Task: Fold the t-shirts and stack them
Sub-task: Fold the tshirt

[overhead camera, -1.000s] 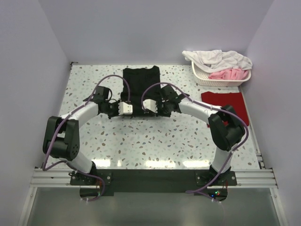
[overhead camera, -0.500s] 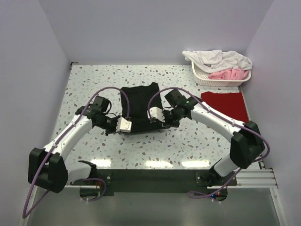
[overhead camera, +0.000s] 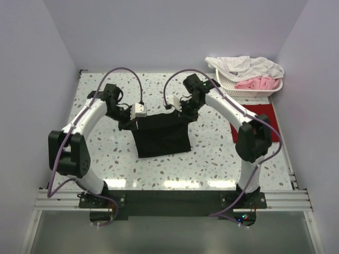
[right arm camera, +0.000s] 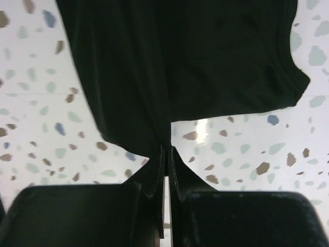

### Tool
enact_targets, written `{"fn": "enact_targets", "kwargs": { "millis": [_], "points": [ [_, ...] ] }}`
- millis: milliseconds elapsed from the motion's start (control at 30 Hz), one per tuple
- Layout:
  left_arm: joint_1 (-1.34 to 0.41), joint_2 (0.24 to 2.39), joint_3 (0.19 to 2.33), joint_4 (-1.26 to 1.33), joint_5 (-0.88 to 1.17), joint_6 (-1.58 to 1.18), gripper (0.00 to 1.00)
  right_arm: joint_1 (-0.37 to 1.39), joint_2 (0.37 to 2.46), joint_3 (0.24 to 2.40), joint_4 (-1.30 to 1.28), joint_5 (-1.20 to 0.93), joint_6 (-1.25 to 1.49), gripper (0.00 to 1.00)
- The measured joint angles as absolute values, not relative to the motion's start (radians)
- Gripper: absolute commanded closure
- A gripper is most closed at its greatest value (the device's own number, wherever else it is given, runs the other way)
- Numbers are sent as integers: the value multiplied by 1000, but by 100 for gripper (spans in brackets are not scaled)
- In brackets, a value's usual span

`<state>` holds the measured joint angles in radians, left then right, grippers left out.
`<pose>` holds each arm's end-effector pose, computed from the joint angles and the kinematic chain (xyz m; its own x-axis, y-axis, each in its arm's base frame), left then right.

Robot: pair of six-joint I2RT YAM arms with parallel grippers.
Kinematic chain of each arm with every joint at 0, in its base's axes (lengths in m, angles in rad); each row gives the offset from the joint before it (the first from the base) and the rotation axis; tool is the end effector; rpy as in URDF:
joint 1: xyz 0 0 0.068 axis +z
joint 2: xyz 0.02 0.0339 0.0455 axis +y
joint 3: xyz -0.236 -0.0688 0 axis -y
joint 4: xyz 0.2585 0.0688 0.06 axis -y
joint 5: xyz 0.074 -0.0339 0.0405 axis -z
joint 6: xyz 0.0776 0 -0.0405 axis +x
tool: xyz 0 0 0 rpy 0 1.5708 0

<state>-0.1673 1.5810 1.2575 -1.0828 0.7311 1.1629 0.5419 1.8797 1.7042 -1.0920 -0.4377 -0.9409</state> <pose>0.2952 -0.1024 0.1942 -0.1731 0.7223 -0.6696 0.9849 0.1332 -0.1110 0.3256 0.2344 0.2146 -0.0165 -0.8642 -0.5028 -0.9998 0.0209 -0.0031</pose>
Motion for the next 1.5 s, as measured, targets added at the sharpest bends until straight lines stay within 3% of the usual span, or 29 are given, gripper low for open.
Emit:
{"fn": "enact_targets", "kwargs": {
  "millis": [267,400,567,800,833,867,900,1000,1067,1100,1167,1367,1500],
  "points": [
    [-126,2011,1568,-979,688,1053,100,475,2228,1941,-1092,-435,-968,100],
    [-126,2152,1602,-916,642,960,100,468,2364,1998,-1069,-444,-922,100],
    [-125,2124,1538,-868,649,899,100,465,2318,1914,-1007,-442,-894,100],
    [-126,1911,1222,-859,669,897,100,519,2107,1562,-929,-474,-872,100],
    [-126,1885,1192,-867,672,898,100,535,2077,1512,-933,-484,-865,98],
    [-126,1855,1159,-877,677,900,100,552,2051,1472,-939,-493,-859,76],
    [-126,1821,1133,-886,682,902,93,572,2024,1435,-940,-503,-836,65],
    [-126,1716,1100,-918,694,912,78,592,1976,1399,-987,-518,-786,47],
    [-128,1655,1104,-915,710,915,73,578,1956,1422,-1024,-531,-744,42],
    [-133,1624,1109,-913,717,917,66,564,1955,1451,-1046,-546,-722,42],
    [-151,1582,1123,-903,727,922,63,537,1959,1536,-1082,-571,-679,45],
    [-282,1571,1137,-824,730,935,62,501,2065,1832,-1088,-659,-501,64],
    [-325,1623,1135,-762,728,934,62,508,2202,1912,-1041,-710,-361,66]
  ]
}}
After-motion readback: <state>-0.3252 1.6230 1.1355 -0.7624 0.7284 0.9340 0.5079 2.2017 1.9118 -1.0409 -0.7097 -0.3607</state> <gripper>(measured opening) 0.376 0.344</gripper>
